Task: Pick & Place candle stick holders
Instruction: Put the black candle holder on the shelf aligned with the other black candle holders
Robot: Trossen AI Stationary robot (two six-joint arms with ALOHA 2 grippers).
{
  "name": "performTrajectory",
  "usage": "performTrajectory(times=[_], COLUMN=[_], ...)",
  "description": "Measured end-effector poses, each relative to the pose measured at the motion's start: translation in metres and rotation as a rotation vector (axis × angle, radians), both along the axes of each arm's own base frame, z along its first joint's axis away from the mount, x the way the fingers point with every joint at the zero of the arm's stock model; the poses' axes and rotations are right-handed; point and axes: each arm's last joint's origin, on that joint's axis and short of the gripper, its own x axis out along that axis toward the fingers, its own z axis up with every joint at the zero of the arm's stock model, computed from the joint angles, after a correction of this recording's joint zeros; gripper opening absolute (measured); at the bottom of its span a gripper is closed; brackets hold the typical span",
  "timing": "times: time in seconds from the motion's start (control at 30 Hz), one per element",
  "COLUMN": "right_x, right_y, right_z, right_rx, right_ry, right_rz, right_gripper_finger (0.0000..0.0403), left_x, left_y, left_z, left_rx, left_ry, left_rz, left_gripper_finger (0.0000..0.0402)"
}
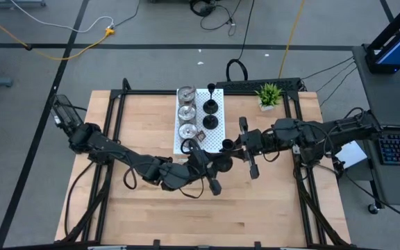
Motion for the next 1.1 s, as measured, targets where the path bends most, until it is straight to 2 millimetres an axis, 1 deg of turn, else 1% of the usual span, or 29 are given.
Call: performTrajectory(times=[0.17,0.23,0.37,0.47,0.53,0.6,0.8,0.93,1.1], right_x=[0.001,0.001,0.003,0.005,0.006,0.008,0.012,0.012,0.02], right_y=[-0.007,-0.012,-0.023,-0.032,-0.038,-0.044,-0.056,-0.061,-0.063], right_z=[-0.002,-0.005,-0.013,-0.023,-0.03,-0.037,-0.052,-0.06,-0.07], right_rx=[-0.014,-0.03,-0.04,-0.032,-0.02,-0.016,0.017,0.027,0.035], right_ry=[0.02,0.05,0.102,0.125,0.125,0.12,0.033,-0.024,-0.056], right_rz=[-0.037,-0.077,-0.116,-0.134,-0.157,-0.179,-0.222,-0.239,-0.246], right_gripper_finger=[0.0007,0.0007,0.0007,0.0007,0.0007,0.0007,0.0007,0.0007,0.0007], left_x=[-0.001,-0.002,-0.01,-0.025,-0.037,-0.054,-0.107,-0.139,-0.177], left_y=[0.001,0.001,0.0,0.001,0.003,0.004,0.018,0.02,0.024], left_z=[-0.001,-0.002,-0.002,0.003,0.007,0.012,0.024,0.018,0.008], left_rx=[0.023,0.039,0.091,0.137,0.142,0.142,-0.023,-0.028,-0.043], left_ry=[0.017,0.031,0.105,0.185,0.233,0.297,0.386,0.419,0.36], left_rz=[0.057,0.077,0.106,0.121,0.115,0.073,0.128,0.195,0.23], left_gripper_finger=[0.0161,0.0194,0.0249,0.0274,0.0283,0.0288,0.0289,0.0285,0.0285])
